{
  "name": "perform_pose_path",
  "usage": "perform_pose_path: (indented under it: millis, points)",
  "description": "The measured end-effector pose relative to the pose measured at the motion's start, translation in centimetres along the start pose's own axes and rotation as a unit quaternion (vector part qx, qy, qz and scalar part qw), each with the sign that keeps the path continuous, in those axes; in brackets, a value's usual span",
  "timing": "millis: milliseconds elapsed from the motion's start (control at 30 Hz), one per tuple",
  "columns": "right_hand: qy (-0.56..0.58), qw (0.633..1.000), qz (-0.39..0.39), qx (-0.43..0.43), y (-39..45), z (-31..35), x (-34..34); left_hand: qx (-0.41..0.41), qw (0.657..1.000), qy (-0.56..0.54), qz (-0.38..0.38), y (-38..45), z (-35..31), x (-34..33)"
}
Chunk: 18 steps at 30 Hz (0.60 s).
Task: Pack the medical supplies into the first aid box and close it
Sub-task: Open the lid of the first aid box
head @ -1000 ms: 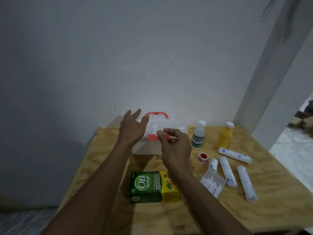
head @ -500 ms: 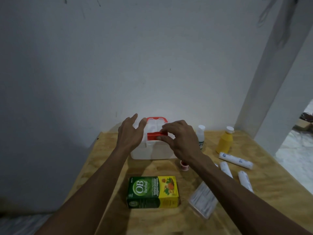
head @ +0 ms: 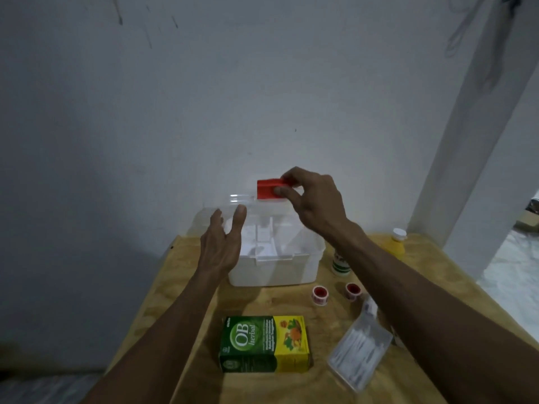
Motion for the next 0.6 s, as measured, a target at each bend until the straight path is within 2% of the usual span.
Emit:
perform_pose_path:
  millis: [167,600]
  points:
    - [0.010,1.000,-0.005,-0.025,4.4,-0.7,-0.7,-0.063,0.996,0.054,0.029,1.0,0.9,-0.9]
    - [-0.003,0.996,-0.072,-0.051,10.4,-3.0,-4.2,-0.060,0.992,0.095,0.051,2.5,2.1,-1.3]
Point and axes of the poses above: each hand's wrist, its own y-axis towards the middle knuckle, its own x-axis out of the back of the hand, z = x × y, the point moved 1 cm from there along y, towards the middle knuckle, and after that the axes turned 1 degree about x, right-handed, at the moved point
